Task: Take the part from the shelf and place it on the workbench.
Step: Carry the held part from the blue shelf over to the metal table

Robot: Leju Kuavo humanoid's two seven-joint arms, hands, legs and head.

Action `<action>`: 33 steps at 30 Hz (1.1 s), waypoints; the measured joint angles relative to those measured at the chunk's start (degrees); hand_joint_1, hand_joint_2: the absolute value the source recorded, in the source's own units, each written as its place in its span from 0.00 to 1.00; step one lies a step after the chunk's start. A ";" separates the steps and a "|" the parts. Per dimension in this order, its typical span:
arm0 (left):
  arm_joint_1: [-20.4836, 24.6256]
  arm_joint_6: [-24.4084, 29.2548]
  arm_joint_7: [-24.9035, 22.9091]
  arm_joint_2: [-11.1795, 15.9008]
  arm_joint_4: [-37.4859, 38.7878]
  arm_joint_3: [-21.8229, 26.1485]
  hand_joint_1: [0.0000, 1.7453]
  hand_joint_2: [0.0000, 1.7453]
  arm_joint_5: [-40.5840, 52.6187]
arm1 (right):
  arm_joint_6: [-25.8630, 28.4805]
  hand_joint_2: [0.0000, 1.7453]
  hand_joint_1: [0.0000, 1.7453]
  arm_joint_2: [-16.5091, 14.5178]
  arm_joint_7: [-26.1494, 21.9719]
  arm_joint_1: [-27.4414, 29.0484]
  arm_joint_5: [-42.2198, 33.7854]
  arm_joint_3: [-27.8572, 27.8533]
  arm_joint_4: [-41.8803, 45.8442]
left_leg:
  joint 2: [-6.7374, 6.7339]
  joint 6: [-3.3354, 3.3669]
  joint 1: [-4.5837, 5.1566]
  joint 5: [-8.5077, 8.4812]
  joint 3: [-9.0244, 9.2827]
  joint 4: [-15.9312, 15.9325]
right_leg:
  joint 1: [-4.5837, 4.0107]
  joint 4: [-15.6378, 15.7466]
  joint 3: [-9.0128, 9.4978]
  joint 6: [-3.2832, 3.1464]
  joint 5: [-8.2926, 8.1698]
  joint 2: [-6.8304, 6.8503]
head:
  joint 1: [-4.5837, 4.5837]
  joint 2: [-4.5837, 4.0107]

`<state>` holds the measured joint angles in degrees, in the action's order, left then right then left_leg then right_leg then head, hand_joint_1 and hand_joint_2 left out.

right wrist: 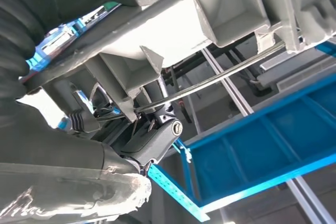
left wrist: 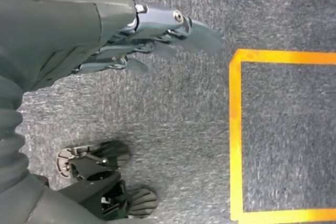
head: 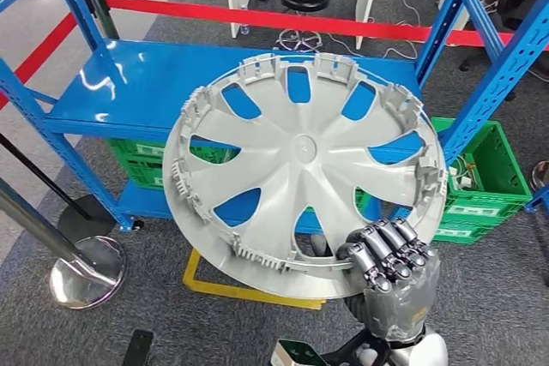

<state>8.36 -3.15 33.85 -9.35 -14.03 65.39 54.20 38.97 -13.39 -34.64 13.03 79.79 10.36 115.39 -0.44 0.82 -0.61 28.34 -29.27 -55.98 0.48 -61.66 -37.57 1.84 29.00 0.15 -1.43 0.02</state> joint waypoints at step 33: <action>1.58 0.26 -2.37 -0.82 0.02 -4.16 0.00 1.00 3.05 | 0.00 1.00 0.93 -1.44 1.93 5.22 1.57 -3.09 5.56 | -0.20 0.73 0.36 -1.94 -2.25 0.33 | -0.27 -8.53 -1.89 0.20 6.42 0.05 | -0.14 -0.02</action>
<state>9.94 -2.89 31.48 -10.17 -14.01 61.23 57.25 38.97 -14.83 -32.71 18.25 81.36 7.27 120.96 -0.64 1.54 -0.26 26.40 -31.51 -55.65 0.20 -70.19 -39.45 2.04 35.41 0.20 -1.57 0.00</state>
